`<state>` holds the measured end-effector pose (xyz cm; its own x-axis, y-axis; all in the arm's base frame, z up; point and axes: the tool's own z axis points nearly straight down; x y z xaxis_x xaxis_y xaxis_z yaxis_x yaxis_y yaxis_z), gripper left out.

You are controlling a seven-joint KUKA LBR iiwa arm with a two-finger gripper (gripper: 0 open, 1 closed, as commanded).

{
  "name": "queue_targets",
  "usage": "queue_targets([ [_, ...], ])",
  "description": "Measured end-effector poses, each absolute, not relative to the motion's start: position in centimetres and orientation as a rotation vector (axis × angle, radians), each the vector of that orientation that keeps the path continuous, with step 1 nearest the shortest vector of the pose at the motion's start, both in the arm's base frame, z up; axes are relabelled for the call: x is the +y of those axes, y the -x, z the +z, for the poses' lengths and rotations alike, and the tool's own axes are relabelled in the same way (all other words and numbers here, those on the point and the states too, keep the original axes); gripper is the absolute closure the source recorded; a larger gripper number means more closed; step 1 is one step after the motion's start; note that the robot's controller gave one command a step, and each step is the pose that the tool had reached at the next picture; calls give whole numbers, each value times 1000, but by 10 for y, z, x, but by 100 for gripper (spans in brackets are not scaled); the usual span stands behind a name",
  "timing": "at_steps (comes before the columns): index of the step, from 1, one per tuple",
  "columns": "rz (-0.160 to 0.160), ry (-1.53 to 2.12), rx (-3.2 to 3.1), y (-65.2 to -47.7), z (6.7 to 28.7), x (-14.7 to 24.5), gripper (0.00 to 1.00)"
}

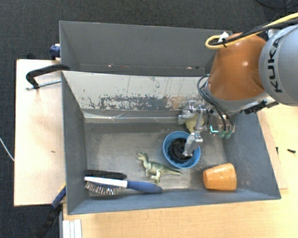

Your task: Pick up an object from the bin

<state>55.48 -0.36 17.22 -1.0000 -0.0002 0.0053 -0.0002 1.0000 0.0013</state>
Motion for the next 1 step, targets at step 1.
queue_targets([
  [1,1,-717,-3071,-552,100,-10,0],
])
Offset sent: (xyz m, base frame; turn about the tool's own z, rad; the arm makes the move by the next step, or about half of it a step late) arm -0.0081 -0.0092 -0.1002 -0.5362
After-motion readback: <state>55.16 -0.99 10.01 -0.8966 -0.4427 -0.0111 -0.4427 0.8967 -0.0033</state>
